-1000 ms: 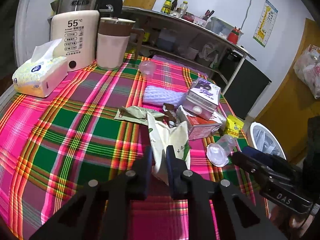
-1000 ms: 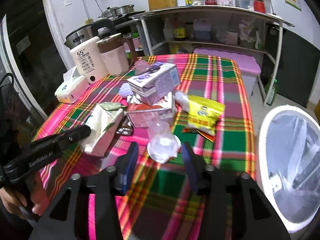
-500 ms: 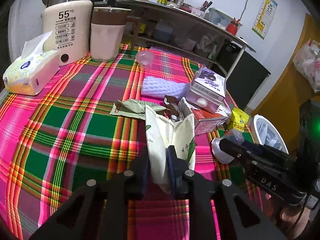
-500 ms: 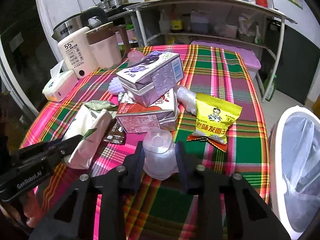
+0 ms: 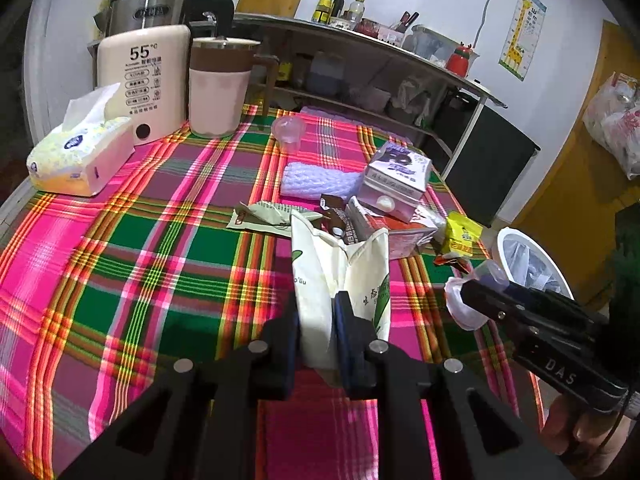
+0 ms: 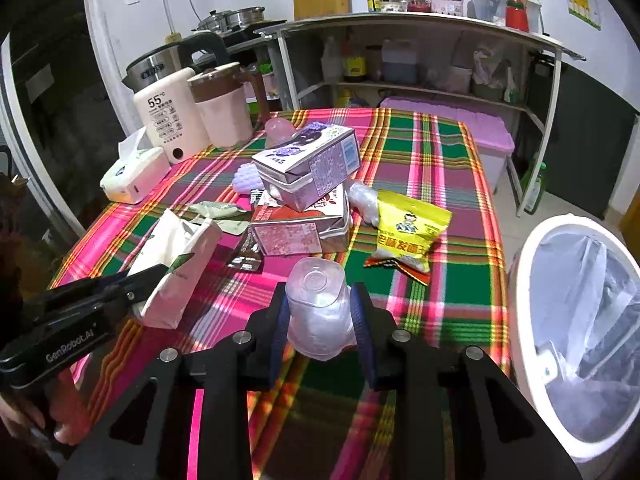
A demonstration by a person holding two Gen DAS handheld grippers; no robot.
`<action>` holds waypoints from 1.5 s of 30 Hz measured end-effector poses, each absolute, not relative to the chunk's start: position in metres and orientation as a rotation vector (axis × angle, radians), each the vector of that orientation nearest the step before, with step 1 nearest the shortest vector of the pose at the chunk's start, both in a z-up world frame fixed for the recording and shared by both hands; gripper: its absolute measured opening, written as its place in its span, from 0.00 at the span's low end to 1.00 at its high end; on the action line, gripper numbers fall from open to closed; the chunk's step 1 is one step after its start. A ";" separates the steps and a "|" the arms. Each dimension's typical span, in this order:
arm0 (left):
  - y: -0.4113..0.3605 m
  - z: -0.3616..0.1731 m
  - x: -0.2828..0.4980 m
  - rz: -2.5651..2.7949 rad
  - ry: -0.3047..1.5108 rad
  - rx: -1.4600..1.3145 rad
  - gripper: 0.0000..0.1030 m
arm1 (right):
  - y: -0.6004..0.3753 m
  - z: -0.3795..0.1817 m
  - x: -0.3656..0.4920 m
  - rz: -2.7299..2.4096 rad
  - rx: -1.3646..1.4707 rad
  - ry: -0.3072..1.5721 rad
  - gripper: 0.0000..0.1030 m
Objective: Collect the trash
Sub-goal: 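Grasp the white paper bag with the left gripper while the right grasps the clear cup, then carry the paper bag and clear cup over the bin and release both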
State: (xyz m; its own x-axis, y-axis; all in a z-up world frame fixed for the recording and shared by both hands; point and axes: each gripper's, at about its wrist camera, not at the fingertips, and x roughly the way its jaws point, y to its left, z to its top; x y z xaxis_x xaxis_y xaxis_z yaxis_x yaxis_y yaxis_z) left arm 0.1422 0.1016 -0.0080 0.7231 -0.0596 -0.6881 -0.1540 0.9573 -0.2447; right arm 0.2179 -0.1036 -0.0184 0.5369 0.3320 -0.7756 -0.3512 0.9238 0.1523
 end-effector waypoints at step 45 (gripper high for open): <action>-0.096 0.033 0.185 -0.308 0.740 -0.073 0.17 | -0.291 0.017 0.155 0.077 0.116 0.823 0.31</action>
